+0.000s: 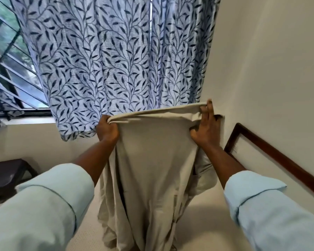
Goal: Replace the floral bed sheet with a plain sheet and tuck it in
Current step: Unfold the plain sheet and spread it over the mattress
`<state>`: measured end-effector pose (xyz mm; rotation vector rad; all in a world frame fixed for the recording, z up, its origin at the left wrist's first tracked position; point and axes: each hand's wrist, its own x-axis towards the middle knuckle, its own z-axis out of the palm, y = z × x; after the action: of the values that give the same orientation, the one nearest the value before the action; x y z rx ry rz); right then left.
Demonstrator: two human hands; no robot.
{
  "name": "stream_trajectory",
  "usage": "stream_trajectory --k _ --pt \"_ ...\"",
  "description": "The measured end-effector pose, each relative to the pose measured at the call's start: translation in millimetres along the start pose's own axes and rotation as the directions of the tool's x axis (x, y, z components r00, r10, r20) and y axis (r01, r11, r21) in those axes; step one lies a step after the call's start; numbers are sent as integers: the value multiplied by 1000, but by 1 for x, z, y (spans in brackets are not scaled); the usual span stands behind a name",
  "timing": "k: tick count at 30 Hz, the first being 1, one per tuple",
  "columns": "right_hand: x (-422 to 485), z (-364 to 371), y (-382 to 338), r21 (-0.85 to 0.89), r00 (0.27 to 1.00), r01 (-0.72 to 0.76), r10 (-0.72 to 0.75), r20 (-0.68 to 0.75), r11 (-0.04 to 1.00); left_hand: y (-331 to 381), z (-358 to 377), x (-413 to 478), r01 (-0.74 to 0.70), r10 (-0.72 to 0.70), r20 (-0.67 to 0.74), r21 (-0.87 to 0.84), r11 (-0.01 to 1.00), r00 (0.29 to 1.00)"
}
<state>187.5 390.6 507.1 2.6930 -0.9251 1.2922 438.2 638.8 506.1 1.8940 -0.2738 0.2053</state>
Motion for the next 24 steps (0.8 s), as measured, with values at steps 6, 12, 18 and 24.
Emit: stream_trajectory --k 6,12,18,24 --pt "15 -52 -11 -119 979 -89 65 -193 989 46 6 -6 -3 -3 -51 -108 994 999" --pt "-8 -57 7 -152 965 -163 126 -232 975 34 24 -24 -66 70 71 -58 996 995" --pt "-58 -30 81 -209 987 -161 156 -41 964 -10 65 -59 -260 136 350 338 904 927" --pt "-95 4 171 -147 978 -135 156 139 980 -28 134 -87 35 -288 464 480 877 838"
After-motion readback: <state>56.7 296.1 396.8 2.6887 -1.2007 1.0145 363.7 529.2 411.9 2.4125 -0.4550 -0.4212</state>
